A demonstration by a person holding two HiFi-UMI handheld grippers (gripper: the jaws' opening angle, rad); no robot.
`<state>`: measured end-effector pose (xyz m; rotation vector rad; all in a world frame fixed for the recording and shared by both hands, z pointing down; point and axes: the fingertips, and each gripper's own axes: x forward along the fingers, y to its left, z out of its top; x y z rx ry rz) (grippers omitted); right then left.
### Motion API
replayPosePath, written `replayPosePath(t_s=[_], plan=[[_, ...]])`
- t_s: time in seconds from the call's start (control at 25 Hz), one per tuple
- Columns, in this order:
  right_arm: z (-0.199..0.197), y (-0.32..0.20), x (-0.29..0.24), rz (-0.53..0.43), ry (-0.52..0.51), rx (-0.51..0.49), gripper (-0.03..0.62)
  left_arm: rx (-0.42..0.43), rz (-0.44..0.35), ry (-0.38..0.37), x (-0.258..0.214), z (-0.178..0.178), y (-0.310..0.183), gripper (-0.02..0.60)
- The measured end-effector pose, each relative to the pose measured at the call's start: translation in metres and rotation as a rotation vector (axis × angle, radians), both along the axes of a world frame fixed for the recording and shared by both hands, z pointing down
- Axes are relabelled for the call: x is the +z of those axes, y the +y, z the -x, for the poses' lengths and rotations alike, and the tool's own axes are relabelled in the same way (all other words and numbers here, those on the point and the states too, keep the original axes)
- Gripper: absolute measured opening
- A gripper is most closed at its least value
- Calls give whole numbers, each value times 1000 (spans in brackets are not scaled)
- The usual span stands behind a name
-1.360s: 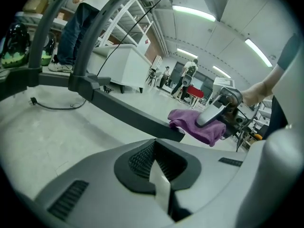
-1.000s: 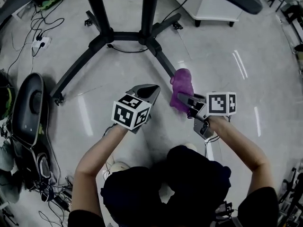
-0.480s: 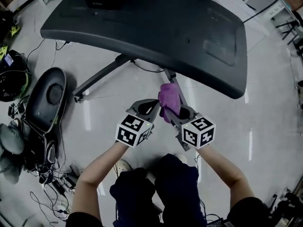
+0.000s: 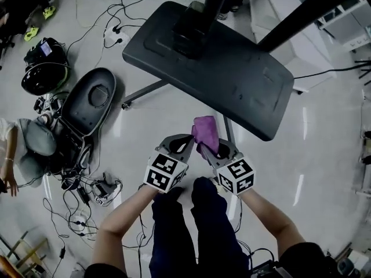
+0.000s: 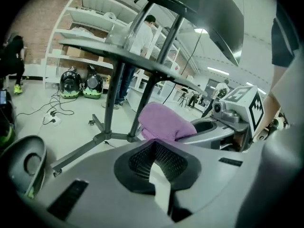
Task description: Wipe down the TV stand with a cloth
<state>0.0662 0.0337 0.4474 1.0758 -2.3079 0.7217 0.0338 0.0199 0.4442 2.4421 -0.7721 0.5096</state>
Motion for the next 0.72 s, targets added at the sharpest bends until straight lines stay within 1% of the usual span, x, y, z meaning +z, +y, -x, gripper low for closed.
replayPosePath(t_s=[0.08,0.16,0.28,0.4,0.48,0.56,0.64,0.72], plan=[[5,6,-23,11,-14,-17,89,2,3,-15,-25,5,6,5],[10,11,-45,28,-48,-34,89,-19,14,-23,-48,8,8,5],[20,18,-83,62,-82,-29,89,-55,28,-20,-88,15,9,5],[29,27,-128,87,-104,-36,89,-69,41,-15,-133,18,14,5],[22,36,-146,96,-129,-31,89,-76,47,-13,-154,8,22,5],[10,46,-151,95,-161,-24,89,-90,40,-25,-162,-2,30,5],[6,50,-162,77,-172,-28,89,-113,33,-31,-175,-2,34,5],[9,47,-193,61,-158,-32,89,-134,32,-16,-205,4,29,5]])
